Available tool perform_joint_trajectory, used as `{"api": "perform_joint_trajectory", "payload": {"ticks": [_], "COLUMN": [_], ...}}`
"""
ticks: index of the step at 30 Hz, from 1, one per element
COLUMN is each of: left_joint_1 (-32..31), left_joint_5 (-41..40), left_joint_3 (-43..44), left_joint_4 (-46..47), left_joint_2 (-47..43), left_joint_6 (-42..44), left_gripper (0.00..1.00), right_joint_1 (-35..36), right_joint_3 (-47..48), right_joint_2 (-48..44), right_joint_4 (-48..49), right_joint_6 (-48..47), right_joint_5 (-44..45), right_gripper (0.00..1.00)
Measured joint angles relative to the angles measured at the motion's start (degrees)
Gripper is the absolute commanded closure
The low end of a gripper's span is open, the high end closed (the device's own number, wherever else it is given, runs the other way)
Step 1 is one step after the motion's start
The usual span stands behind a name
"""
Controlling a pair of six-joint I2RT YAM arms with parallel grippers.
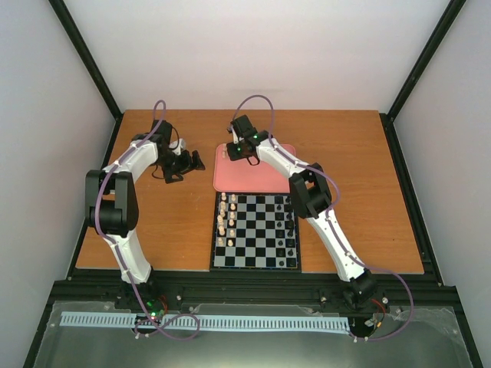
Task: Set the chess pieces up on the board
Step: Pick up the chess piece from the storage box, then place the chess piece on the chessboard.
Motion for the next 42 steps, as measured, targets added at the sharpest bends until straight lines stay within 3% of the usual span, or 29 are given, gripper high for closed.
{"api": "perform_joint_trajectory", "payload": {"ticks": [4,8,16,23,34,42], "left_joint_1": [0.0,0.0,0.0,0.0,0.0,0.0], "left_joint_5": [0.0,-0.02,-0.26,-0.44,-0.48,-0.55], "left_joint_3": [0.0,0.0,0.02,0.04,0.04,0.02], "left_joint_4": [-0.02,-0.02,-0.17,-0.22,-0.11,-0.04], "left_joint_2": [0.2,0.2,0.2,0.2,0.2,0.2], "left_joint_6": [0.0,0.0,0.0,0.0,0.0,0.0], "left_gripper": [0.0,0.0,0.0,0.0,0.0,0.0], "right_joint_1": [0.02,0.2,3.04,13.94,29.79,33.22], "right_joint_3": [-0.5,-8.17,-37.88,-61.27,-80.26,-84.39], "right_joint_2": [-0.39,-5.86,-34.95,-55.52,-67.54,-65.07], "right_joint_4": [0.0,0.15,3.28,5.75,6.36,12.33], "right_joint_6": [-0.7,-1.46,-2.93,-3.34,0.37,2.6], "right_joint_5": [0.2,0.74,1.42,1.22,1.97,2.78], "right_gripper": [0.97,0.97,0.97,0.97,0.96,0.96]}}
